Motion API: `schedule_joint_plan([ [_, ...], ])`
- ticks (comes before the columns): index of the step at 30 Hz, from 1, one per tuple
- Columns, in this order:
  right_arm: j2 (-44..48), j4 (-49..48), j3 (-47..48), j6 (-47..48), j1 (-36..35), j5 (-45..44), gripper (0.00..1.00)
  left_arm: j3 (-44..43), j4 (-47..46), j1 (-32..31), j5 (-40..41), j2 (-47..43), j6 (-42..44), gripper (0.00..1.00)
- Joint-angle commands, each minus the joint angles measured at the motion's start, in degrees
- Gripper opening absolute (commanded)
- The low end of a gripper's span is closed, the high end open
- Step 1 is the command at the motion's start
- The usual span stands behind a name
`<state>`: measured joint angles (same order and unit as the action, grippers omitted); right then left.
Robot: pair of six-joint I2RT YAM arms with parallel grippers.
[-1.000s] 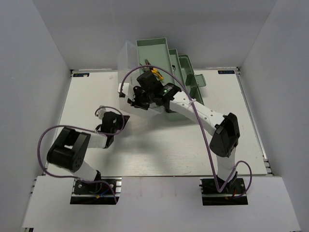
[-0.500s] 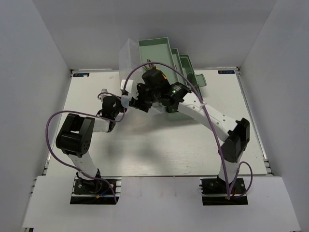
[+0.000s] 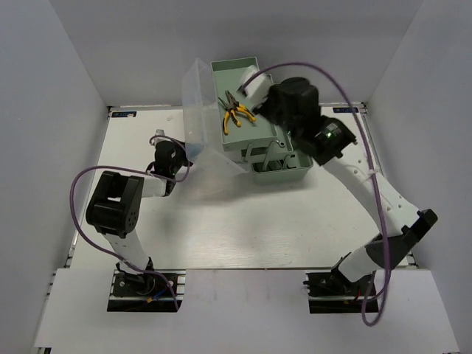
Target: Sort the tools into containers
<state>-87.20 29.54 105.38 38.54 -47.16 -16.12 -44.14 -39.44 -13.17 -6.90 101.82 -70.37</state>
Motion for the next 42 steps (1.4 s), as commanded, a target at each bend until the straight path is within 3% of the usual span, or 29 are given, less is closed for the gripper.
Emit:
schedule_joint_plan([
  [1,-1.3,-4.9,-2.8,-7.1,14.1,-12.2,0.0,-4.4,-0.2,0.0,-3.5,-2.1,1.6,0.06],
  [3,-2.3,-3.5,-5.5,-14.2,18.5,-9.1,0.0,-5.8,0.4,0.0,-3.5,-2.8,2.3,0.06],
  [4,-3.0,-2.4,-6.1,-15.6,24.6,-7.6,0.0,-6.3,1.6,0.0,-4.1,-2.8,3.0,0.06],
  [6,-7.0,-0.6,-6.7,-19.9,29.8,-5.8,0.16,-8.1,2.8,0.0,-4.8,-3.5,3.8,0.06],
  [9,-15.0,5.5,-4.0,-23.3,36.5,2.8,0.24,-11.3,5.4,0.0,-5.4,-3.5,5.2,0.06],
  [12,-22.2,10.8,-0.9,-24.2,39.9,17.6,0.2,-14.7,6.9,0.0,-6.6,-3.5,6.4,0.06],
  [17,-29.5,12.4,1.8,-25.1,41.3,25.6,0.13,-19.3,9.3,-0.5,-8.3,-2.4,7.4,0.06],
  [19,-33.0,14.7,5.0,-25.4,41.3,33.2,0.11,-21.0,9.9,-1.1,-9.0,-1.8,7.4,0.06],
  [25,-33.3,13.3,3.0,-29.0,42.0,49.1,0.1,-26.5,9.9,-1.6,-13.8,2.6,7.4,0.05],
  [34,-32.1,11.2,-1.3,-31.7,42.5,54.1,0.1,-35.8,11.1,-3.9,-23.4,8.5,5.9,0.03],
  [38,-31.7,11.0,-2.1,-31.8,42.4,49.7,0.1,-34.5,11.7,-3.9,-20.8,4.9,7.5,0.03],
  [40,-30.4,10.5,-3.2,-31.8,42.6,48.5,0.11,-34.0,13.7,-3.1,-19.1,1.9,10.1,0.06],
  [42,-28.2,8.9,-4.7,-31.7,42.8,46.1,0.13,-32.9,18.9,-2.6,-13.6,-4.9,16.0,0.22],
])
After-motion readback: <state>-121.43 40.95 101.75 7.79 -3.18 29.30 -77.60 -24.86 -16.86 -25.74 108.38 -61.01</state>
